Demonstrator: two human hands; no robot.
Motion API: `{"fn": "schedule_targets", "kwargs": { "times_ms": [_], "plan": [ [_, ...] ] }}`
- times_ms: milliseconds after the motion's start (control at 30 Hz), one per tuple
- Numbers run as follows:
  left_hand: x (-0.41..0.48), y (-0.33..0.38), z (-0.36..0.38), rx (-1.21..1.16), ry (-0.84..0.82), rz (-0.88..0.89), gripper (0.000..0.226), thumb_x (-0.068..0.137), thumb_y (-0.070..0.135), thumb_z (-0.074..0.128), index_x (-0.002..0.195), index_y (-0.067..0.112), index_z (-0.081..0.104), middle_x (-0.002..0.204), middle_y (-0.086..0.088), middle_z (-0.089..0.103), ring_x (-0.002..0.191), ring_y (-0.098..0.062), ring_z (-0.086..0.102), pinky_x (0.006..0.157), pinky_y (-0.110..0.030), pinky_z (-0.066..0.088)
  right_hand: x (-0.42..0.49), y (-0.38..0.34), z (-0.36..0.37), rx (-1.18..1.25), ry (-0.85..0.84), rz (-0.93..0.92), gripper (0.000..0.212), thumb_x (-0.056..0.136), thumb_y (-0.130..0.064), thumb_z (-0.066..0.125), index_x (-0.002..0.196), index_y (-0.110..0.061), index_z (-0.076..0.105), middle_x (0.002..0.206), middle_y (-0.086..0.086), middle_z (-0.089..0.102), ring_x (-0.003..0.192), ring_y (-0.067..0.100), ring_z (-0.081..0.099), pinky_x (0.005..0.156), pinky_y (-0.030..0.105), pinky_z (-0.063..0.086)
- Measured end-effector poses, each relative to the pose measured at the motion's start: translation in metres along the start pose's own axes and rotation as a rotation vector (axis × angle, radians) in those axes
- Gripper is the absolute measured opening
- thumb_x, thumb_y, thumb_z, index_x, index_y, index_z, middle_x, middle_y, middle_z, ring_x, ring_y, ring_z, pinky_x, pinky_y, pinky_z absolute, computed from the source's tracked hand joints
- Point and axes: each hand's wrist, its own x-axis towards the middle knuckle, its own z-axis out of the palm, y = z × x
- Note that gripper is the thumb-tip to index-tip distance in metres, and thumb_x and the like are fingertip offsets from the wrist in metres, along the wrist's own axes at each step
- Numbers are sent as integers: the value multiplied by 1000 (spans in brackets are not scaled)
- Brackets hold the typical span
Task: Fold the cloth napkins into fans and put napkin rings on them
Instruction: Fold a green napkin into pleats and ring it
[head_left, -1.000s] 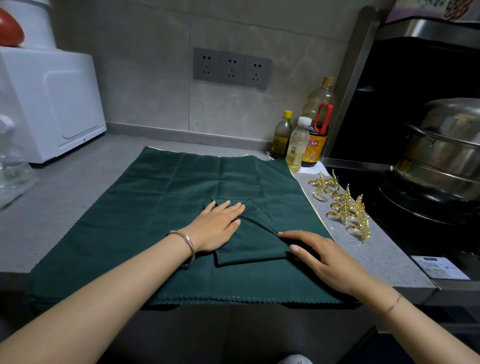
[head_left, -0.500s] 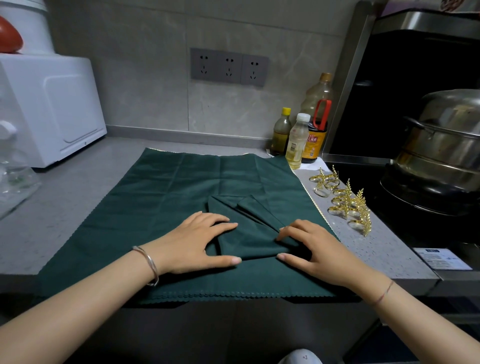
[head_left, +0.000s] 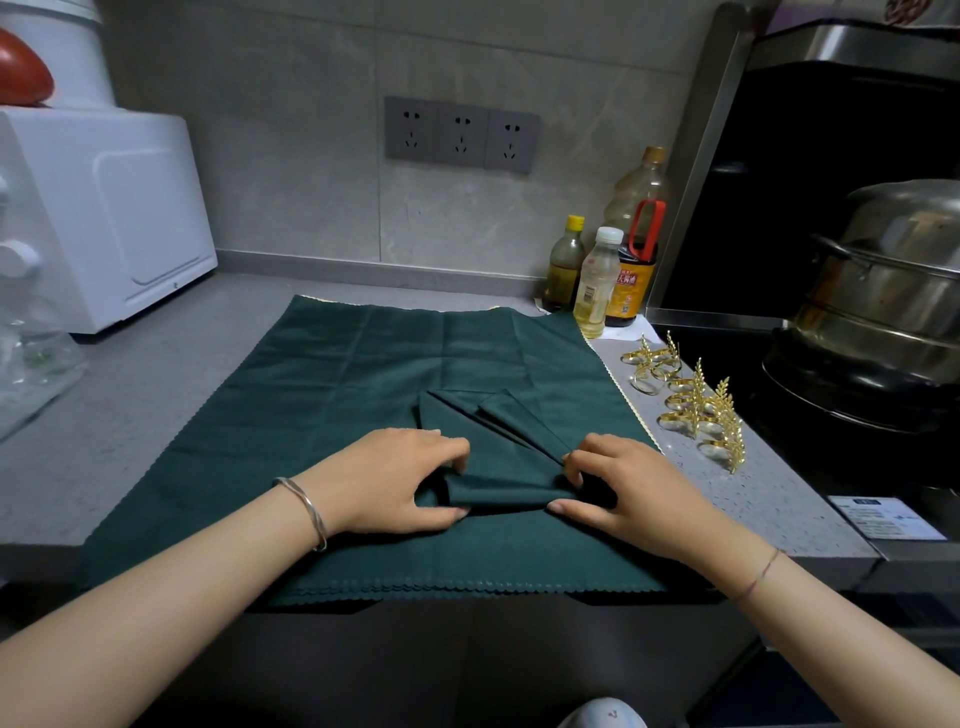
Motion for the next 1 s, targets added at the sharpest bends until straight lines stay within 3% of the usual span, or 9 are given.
{"fn": "schedule_targets", "kwargs": {
  "times_ms": [100,200,333,433,567,633,733,867,1000],
  "plan": [
    [6,-6,1,-80,86,-63,64,79,74,26,100,23,57,93,11,63,84,-6,57,75,-30,47,4,2,0,63,18,64,49,83,-69,39,78,-24,59,81,-10,52,72,8,49,61,26,40],
    [16,-8,-1,-140,179,-148,40,89,60,44,73,22,48,67,9,50,62,-5,45,58,-23,33,11,5,1,109,24,111,48,84,-65,43,77,-22,64,82,-9,55,70,8,51,59,26,40],
    [32,-11,5,-327,200,-275,29,89,48,57,70,27,50,71,11,54,62,-2,46,60,-22,34,17,4,5,144,54,176,30,87,-48,59,74,-21,57,79,-7,54,70,10,50,57,19,34],
    [42,-13,12,-404,187,-344,26,90,41,60,76,20,54,79,11,53,67,-3,47,61,-17,34,19,0,5,221,74,215,21,86,-41,64,85,-21,56,82,-8,58,79,11,55,69,28,45],
    [47,-10,18,-343,212,-390,19,90,41,59,86,24,52,94,8,53,83,-11,50,74,-24,37,21,-1,7,191,27,215,33,90,-40,59,120,-29,60,91,-7,52,86,6,50,70,22,38],
    [47,-8,19,-236,236,-342,29,92,40,56,115,25,50,113,9,52,102,-12,48,88,-26,35,22,-1,10,158,11,208,37,92,-40,56,127,-30,59,89,-5,45,82,5,43,67,22,34],
    [48,-7,19,-49,182,-199,56,99,37,41,151,32,19,152,11,28,136,-14,27,112,-32,18,24,-1,11,115,-3,183,36,93,-40,54,127,-28,60,87,-3,41,80,6,38,65,23,30],
    [50,-14,21,120,-38,-127,58,97,48,1,151,33,9,158,15,8,147,-12,2,117,-35,-5,26,-2,8,100,-9,160,36,93,-39,54,126,-27,61,88,-3,42,84,11,44,66,23,30],
    [49,-18,24,12,-116,-124,47,105,33,14,152,32,8,158,17,11,147,-9,-1,116,-29,-8,26,-2,7,78,-5,140,32,95,-37,53,122,-24,63,92,-1,47,89,15,52,68,24,35]
  ]
}}
